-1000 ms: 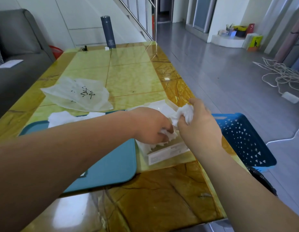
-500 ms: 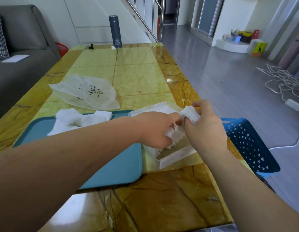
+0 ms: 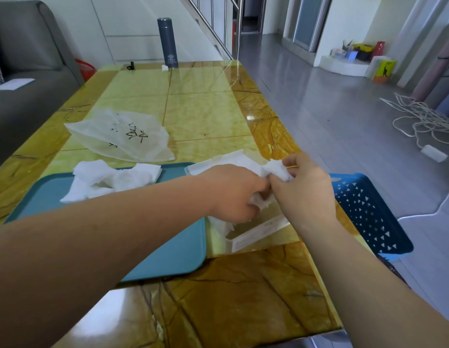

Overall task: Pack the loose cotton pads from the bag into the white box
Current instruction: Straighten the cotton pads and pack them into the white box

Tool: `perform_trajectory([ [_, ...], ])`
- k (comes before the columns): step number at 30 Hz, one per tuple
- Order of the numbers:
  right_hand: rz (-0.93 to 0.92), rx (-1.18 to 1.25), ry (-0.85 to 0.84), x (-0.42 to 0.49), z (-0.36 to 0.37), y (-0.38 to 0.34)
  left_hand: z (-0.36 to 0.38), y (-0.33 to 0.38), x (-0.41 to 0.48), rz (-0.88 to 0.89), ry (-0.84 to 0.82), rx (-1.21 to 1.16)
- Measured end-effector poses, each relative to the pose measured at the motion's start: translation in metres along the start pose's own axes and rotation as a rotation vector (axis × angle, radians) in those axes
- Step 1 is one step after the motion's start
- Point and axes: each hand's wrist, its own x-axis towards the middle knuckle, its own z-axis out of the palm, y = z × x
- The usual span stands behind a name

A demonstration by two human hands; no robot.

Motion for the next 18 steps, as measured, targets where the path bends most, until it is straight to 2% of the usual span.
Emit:
perform_trajectory([
  [6,0.008,0.002,-0.005,0.001,0.003,-0.001,-0.004,-0.005,-0.020,-0.018,-0.028,-0.185],
  [11,-0.036,0.027,-0.023,-0.001,-0.001,0.000,0.005,-0.005,-0.004,-0.053,0.018,-0.085],
  [18,-0.134,-0.141,-0.137,-0.001,-0.002,0.002,0.007,0.000,0.009,-0.058,-0.010,0.065],
])
